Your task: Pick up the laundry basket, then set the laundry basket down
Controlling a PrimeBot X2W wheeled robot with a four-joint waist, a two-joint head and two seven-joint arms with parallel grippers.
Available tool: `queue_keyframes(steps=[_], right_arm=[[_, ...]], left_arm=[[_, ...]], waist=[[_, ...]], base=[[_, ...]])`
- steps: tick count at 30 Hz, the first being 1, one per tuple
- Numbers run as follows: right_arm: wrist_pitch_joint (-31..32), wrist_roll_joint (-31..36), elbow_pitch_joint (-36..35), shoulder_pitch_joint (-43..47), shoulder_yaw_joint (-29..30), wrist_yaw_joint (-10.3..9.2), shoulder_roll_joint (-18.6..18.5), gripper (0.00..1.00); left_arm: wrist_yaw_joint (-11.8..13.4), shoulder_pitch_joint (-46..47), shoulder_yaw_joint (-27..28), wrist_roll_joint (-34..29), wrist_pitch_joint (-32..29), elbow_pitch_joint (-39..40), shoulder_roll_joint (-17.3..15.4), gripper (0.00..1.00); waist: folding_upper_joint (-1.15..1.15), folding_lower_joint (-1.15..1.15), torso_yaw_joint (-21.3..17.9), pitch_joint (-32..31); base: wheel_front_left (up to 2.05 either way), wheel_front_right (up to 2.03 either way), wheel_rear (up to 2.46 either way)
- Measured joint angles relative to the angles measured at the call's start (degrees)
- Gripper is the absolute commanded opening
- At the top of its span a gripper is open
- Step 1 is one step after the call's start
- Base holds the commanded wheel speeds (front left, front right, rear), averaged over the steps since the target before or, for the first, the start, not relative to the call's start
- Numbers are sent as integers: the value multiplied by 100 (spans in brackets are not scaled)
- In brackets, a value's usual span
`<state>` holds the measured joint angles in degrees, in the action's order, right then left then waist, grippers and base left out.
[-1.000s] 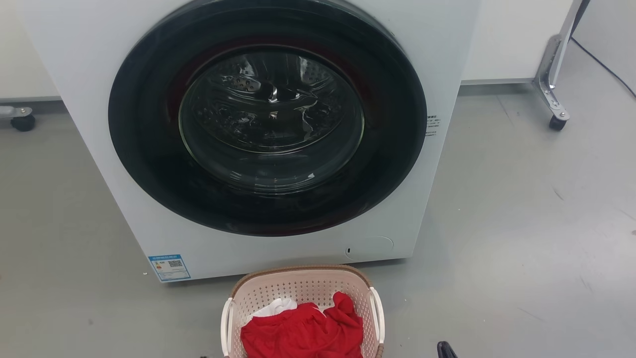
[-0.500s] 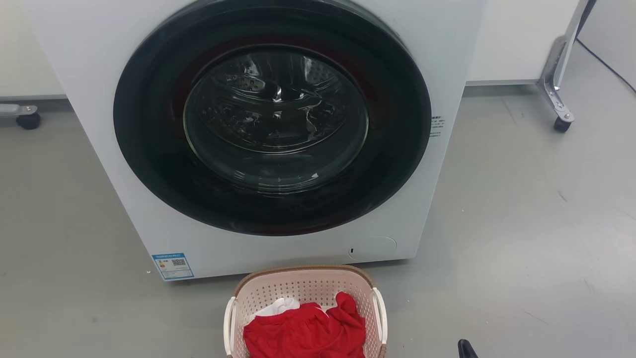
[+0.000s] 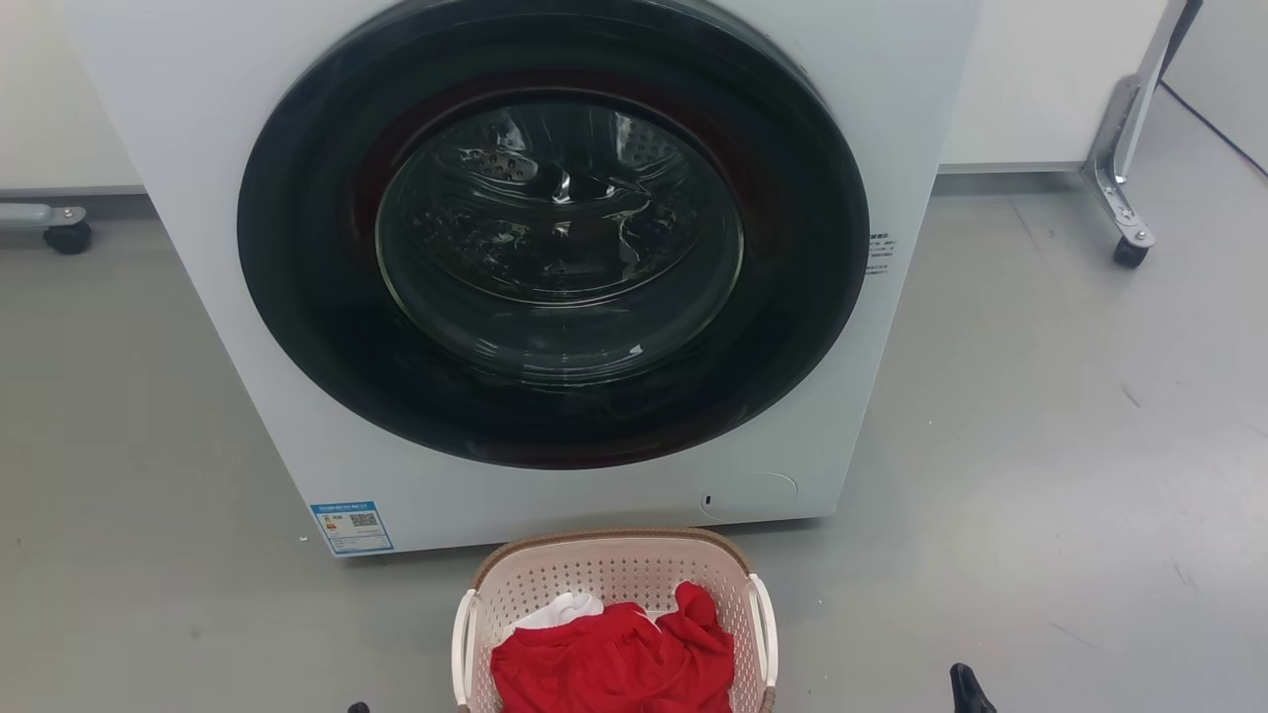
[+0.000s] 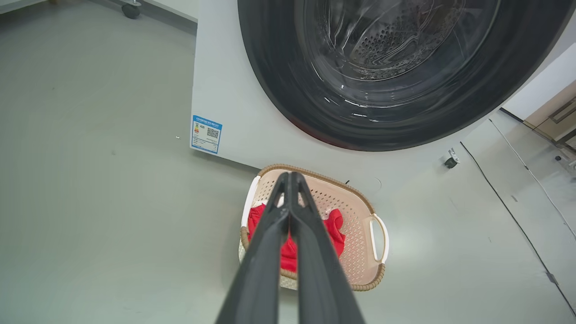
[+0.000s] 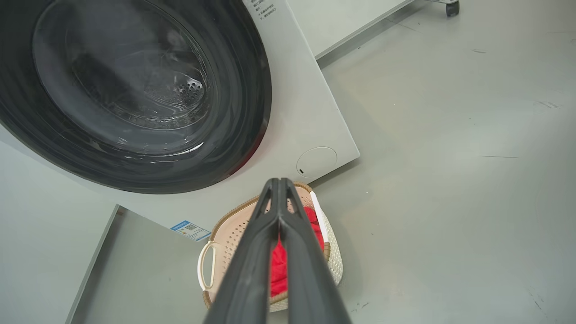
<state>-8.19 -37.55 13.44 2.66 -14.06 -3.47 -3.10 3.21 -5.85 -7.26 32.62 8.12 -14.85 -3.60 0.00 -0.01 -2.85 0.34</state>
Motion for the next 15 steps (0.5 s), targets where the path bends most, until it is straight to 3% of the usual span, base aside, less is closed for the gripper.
queue_keyframes(steps=[15], right_arm=[[330,-1148,83,-158,465,209,16,0]], left_arm=[[-229,229,276,1247,-330,-41,20,0]], waist=[[0,0,61,-6]], base=[[0,0,0]])
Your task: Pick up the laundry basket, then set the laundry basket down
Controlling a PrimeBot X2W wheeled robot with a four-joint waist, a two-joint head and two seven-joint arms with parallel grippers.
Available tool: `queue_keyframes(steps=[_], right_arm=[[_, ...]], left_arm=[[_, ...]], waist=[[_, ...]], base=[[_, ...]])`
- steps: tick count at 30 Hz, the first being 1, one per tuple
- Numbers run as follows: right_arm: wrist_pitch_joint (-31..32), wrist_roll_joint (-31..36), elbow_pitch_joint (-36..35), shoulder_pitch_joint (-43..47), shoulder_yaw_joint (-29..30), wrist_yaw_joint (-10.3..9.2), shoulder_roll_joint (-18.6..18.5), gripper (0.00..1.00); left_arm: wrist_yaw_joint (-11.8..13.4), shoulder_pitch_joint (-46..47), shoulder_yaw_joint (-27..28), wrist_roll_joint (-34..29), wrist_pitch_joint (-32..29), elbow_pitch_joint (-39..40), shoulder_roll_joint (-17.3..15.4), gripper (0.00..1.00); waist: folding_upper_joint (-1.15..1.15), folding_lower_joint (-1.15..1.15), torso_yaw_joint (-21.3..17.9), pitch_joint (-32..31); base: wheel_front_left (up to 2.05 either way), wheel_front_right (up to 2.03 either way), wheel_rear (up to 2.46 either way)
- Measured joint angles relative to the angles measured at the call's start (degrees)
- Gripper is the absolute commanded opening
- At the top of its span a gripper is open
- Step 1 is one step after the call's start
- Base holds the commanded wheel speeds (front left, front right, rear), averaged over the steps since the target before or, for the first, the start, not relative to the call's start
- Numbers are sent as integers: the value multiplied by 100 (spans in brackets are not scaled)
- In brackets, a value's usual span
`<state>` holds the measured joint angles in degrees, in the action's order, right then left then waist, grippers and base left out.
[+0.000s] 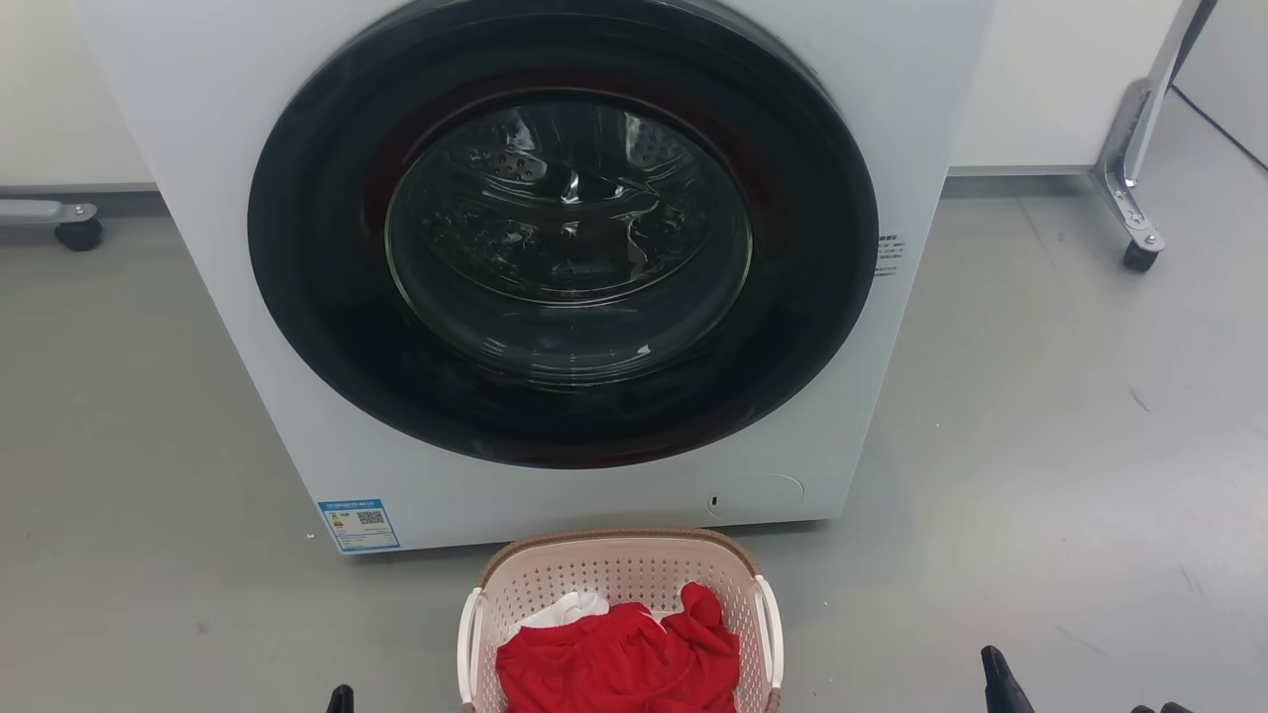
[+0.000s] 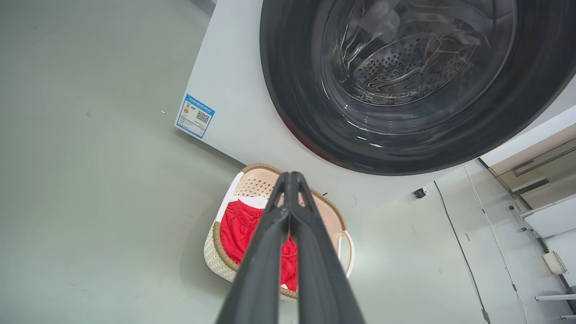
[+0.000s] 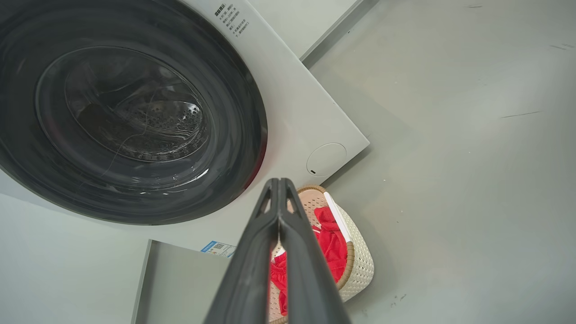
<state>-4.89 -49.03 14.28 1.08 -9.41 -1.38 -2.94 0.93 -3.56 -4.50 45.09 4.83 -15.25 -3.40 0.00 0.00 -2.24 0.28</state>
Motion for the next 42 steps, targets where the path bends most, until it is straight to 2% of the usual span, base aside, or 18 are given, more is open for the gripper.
queue_keyframes(steps=[42], right_arm=[[869,-3260,219,-446,1307,631,37,0]], left_arm=[[-608,606,749,3540,-880,-129,71,0]], waist=[[0,0,174,-15]], base=[[0,0,0]])
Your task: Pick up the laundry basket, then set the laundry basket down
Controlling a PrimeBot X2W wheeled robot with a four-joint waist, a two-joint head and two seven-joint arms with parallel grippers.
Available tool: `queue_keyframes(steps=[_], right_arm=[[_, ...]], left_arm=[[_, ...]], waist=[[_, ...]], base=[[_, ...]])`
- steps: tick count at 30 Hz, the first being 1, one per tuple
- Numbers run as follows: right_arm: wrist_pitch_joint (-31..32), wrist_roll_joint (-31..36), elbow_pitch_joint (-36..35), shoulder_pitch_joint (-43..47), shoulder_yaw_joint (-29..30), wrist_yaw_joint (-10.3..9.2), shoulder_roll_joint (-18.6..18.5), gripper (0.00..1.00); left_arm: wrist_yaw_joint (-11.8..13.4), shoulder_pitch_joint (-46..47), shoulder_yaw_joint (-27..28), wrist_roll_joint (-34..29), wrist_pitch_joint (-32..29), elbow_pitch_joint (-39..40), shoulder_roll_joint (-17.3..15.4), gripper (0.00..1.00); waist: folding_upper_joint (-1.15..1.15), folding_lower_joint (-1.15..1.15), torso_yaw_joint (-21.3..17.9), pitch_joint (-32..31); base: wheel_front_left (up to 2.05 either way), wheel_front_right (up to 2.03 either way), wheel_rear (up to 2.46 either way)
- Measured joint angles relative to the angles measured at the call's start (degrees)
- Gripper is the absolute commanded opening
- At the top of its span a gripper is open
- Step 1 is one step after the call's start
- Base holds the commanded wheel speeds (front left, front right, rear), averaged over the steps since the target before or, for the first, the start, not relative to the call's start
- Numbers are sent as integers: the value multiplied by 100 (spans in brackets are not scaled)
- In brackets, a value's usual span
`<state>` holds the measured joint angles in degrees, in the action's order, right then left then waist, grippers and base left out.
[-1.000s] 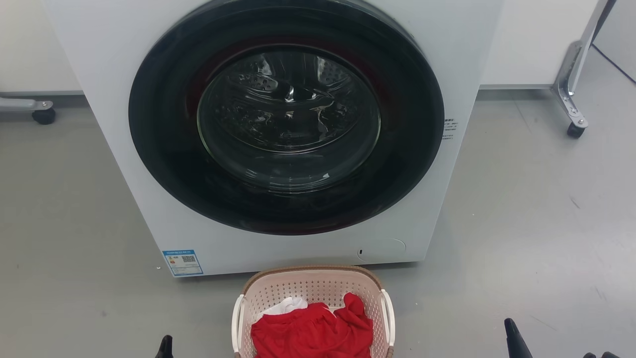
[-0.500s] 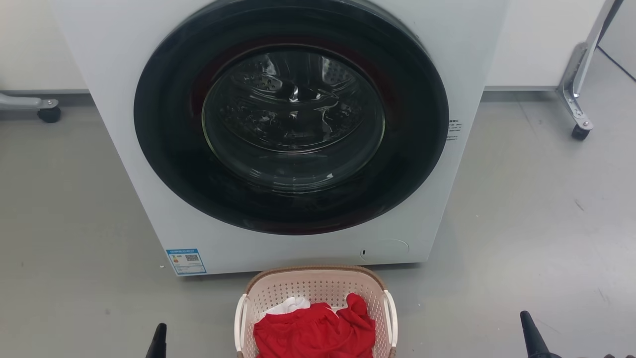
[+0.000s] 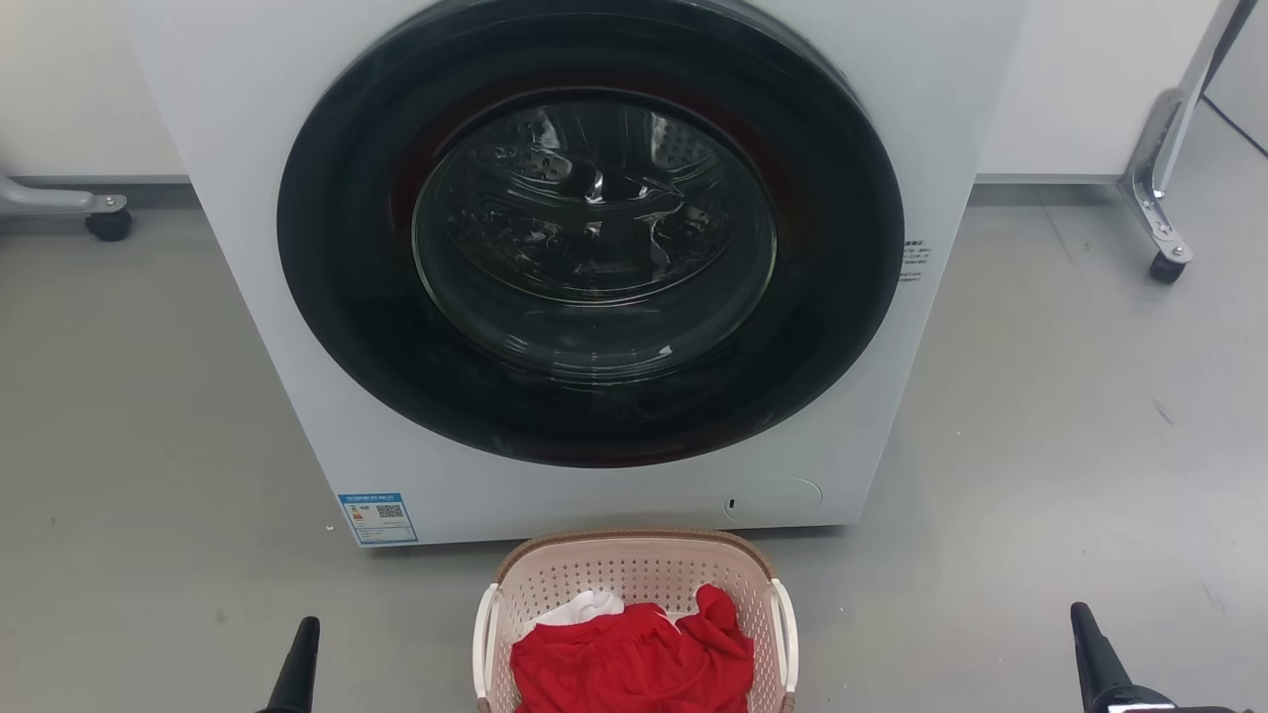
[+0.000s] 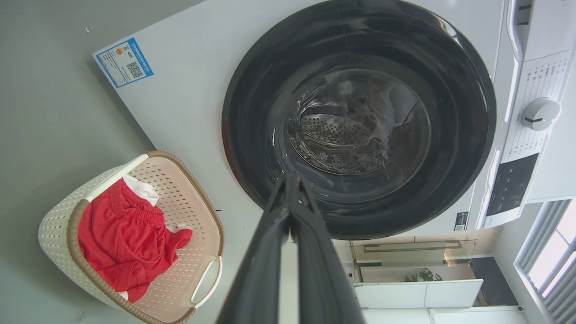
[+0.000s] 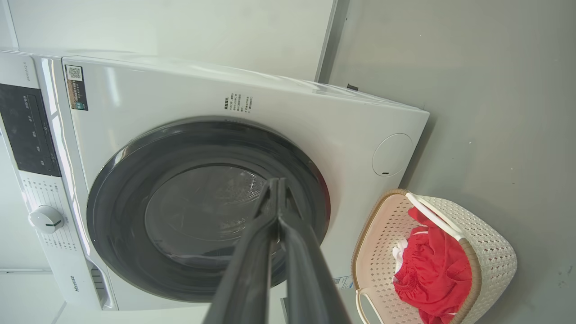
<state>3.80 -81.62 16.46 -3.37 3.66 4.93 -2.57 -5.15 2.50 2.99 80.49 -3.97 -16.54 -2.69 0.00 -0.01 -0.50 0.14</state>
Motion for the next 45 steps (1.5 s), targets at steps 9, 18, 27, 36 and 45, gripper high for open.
queue_keyframes(steps=[9,18,27,36,45], right_arm=[[181,-682,44,-101,274,122,8,0],[269,-981,60,-185,392,198,11,0],[269,-981,62,-185,392,198,12,0],[269,-981,62,-186,392,198,12,0],[269,-981,62,-186,392,198,12,0]], left_arm=[[-146,122,159,754,-159,-21,14,0],[-199,209,226,1115,-254,-36,24,0],[-199,209,226,1115,-254,-36,25,0],[-199,209,226,1116,-254,-35,25,0],[-199,209,226,1121,-254,-35,26,0]], waist=[[0,1,36,-3],[0,1,51,-4],[0,1,51,-4],[0,1,51,-4],[0,1,50,-4]], base=[[0,0,0],[0,0,0],[0,0,0],[0,0,0],[0,0,0]])
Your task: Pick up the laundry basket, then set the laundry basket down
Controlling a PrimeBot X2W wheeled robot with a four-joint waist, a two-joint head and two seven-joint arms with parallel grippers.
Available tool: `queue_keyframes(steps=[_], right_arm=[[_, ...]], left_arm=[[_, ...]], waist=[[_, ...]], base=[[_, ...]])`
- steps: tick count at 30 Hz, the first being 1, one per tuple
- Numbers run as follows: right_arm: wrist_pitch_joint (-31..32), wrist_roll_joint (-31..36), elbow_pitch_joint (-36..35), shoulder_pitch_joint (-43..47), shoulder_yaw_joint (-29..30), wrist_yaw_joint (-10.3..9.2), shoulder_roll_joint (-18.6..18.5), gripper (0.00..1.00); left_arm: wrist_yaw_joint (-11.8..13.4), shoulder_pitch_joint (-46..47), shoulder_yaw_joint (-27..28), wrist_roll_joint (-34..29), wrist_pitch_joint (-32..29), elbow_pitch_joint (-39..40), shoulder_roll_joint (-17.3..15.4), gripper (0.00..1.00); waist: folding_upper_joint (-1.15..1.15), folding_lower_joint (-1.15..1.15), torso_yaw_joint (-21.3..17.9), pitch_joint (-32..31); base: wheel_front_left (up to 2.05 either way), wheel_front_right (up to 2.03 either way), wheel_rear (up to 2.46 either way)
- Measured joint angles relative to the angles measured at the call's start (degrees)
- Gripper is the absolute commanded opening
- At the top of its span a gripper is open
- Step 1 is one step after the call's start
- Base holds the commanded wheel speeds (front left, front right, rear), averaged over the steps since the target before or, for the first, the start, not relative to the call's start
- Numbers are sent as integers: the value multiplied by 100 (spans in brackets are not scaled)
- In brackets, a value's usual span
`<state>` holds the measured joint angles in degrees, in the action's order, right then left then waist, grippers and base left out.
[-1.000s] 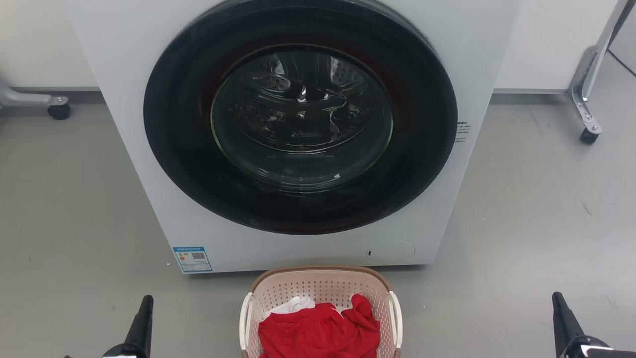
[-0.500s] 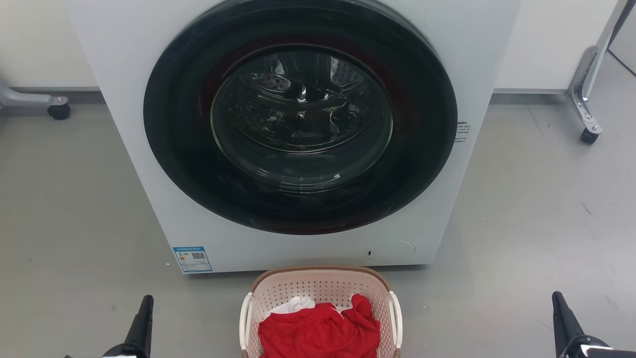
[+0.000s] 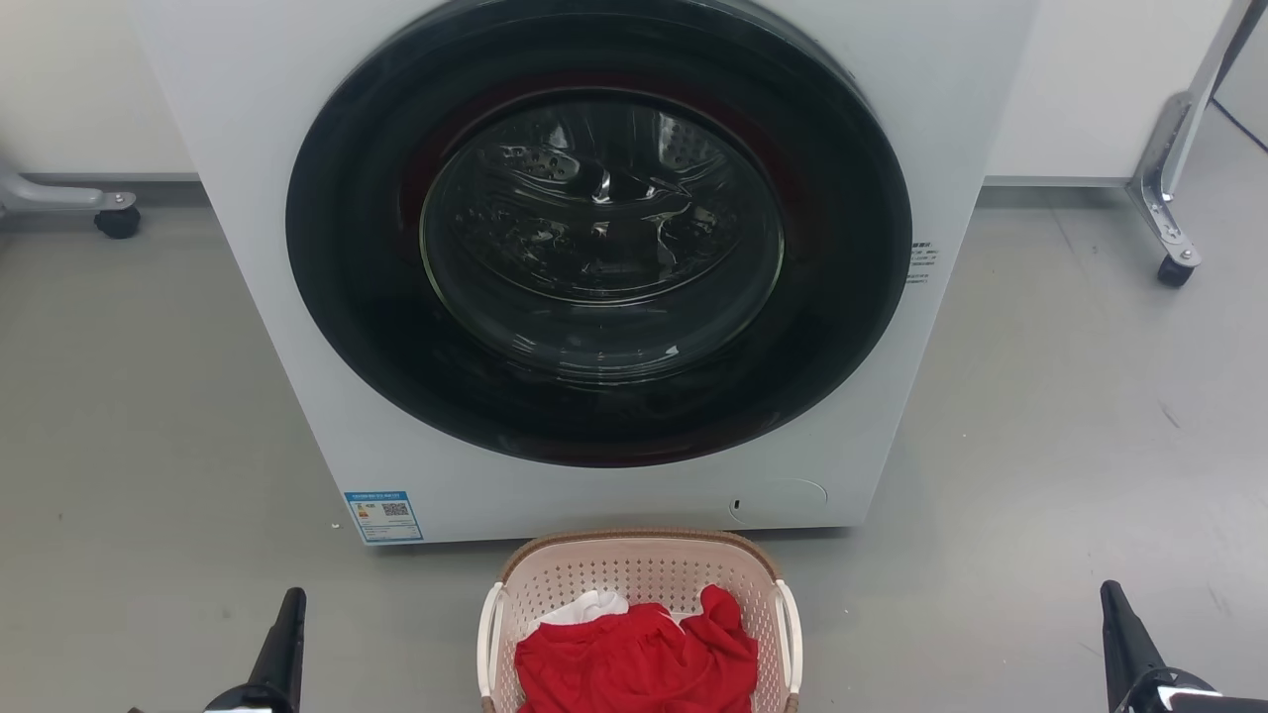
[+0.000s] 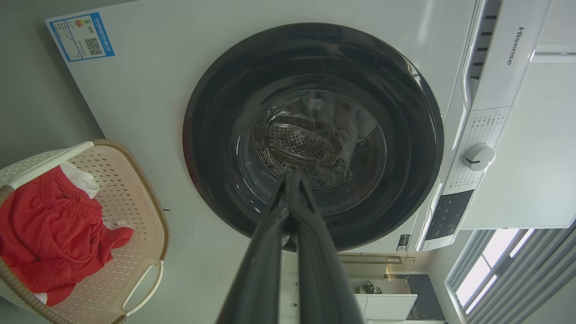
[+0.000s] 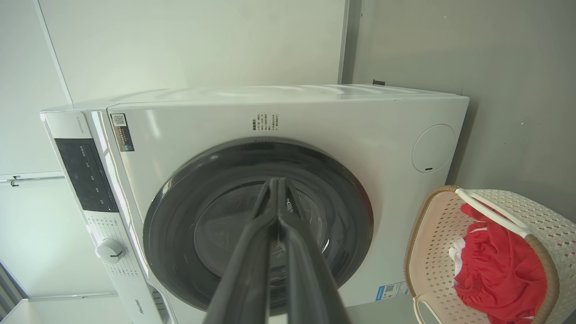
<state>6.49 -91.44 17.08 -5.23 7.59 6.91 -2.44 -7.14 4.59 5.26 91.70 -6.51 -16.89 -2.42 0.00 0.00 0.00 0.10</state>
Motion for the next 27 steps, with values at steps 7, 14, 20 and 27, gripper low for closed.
queue_keyframes(steps=[7,14,20,27], right_arm=[[0,-1,0,0,0,0,0,0],[0,-1,0,0,0,0,0,0],[0,-7,0,0,0,0,0,0],[0,-7,0,0,0,0,0,0]], left_arm=[[0,0,0,0,0,0,0,0],[0,0,0,0,0,0,0,0],[0,0,0,0,0,1,0,0],[0,0,0,0,0,1,0,0]], waist=[[0,0,0,0],[0,0,0,0],[0,0,0,0],[0,0,0,0]], base=[[0,0,0],[0,0,0],[0,0,0],[0,0,0]])
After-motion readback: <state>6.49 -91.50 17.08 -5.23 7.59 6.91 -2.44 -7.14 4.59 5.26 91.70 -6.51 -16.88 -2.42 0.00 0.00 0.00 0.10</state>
